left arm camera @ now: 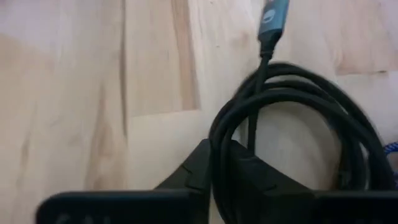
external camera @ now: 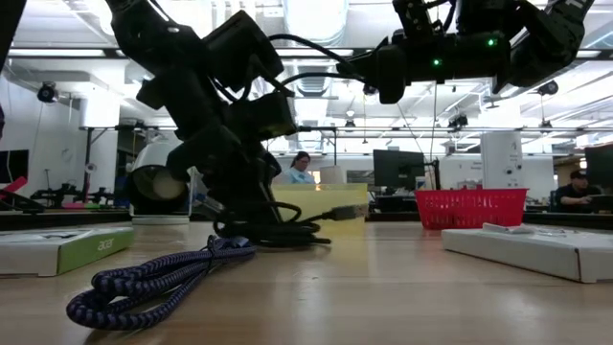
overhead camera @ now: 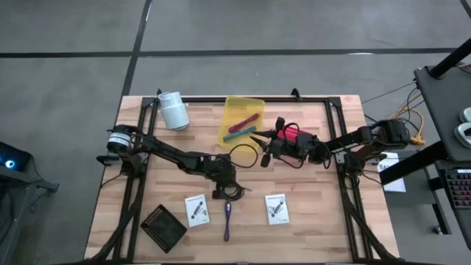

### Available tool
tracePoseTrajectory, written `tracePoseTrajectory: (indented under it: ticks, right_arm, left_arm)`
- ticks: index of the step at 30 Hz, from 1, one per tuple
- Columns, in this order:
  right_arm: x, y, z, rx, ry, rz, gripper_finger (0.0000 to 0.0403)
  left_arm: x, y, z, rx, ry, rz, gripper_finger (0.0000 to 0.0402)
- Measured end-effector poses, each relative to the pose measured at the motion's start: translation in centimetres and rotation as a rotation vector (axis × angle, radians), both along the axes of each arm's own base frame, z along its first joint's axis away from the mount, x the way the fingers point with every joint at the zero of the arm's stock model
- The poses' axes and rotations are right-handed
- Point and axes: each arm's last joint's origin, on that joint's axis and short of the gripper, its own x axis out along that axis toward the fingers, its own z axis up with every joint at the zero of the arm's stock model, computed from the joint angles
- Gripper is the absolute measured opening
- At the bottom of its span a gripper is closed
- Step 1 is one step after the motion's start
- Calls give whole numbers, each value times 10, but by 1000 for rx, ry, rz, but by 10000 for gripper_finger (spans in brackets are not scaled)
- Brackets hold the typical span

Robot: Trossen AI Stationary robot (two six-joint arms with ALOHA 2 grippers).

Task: Pick and place items into bin
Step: Put the black charger cable into the yellow bin

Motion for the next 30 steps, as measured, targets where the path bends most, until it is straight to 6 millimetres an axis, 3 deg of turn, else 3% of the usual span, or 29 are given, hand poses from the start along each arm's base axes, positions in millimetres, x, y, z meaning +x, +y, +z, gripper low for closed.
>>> tracePoseTrajectory:
  ticks: [4, 10, 17, 22, 30]
  right_arm:
    - [0, 0, 0, 1, -1, 0, 61]
    - [0, 0, 0, 0, 0, 1, 62]
    - [0, 0, 0, 0, 0, 1, 60]
    - [0, 0, 0, 0, -1, 1, 59]
    - [0, 0, 0, 0, -1, 1, 59]
  left_arm:
    - [-4, 1, 9, 34, -10, -32, 12]
    - [-9, 5, 42, 179, -124, -99, 9]
    - [-15, 24, 78, 573, -229, 113, 9]
    - [-13, 41, 87, 730, -252, 208, 9]
    - [-10, 76, 95, 802, -288, 336, 10]
